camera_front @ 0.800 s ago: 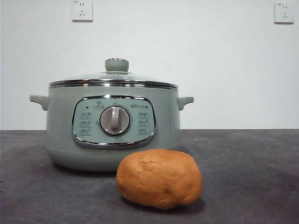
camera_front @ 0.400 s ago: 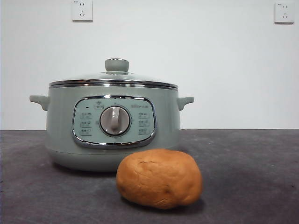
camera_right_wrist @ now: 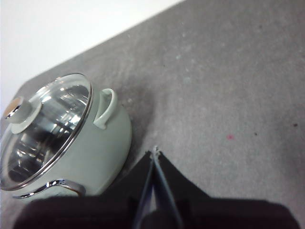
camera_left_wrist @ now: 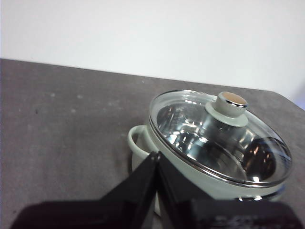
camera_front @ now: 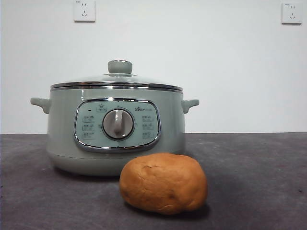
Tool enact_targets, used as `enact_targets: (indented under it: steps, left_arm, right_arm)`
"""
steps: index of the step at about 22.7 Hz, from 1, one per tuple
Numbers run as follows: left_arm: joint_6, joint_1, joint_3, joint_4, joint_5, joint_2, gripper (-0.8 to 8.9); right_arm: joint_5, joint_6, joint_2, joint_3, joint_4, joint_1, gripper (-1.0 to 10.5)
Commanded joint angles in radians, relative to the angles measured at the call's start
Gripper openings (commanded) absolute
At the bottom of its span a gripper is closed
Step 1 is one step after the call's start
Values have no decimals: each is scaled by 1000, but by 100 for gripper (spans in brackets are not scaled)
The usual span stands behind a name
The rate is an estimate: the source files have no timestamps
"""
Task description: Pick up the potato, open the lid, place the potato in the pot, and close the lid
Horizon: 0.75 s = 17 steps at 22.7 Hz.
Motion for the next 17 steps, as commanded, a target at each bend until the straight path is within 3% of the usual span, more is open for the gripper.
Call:
enact_targets:
  steps: [1,6,12,13,15,16,17]
  left_arm:
    - [-10,3,27,-44,24,31,-3]
    - [-10,3,68,-89,114,97,-1]
    - [-9,3,147,-161,241,230,4]
    - [8,3,166,-183,267,261,52]
    - [60,3,201,-225,304,332,388]
    - [80,2,221,-250,324,371,581]
    - [95,0,239,-271,339,409,649]
  right_arm:
    - [-2,1,58,64,-71,0,1]
    - [-28,-9,142,132,-156,0,1]
    - [-173,-156,243,187,-245,0,4]
    - [-179,-178,256,195,-265,0,32]
    - [-179,-220,293,215,-309,0,369]
    - [-180,-239,318,225,-335,3,632]
    - [-185,-267,341,233,-360,14,814]
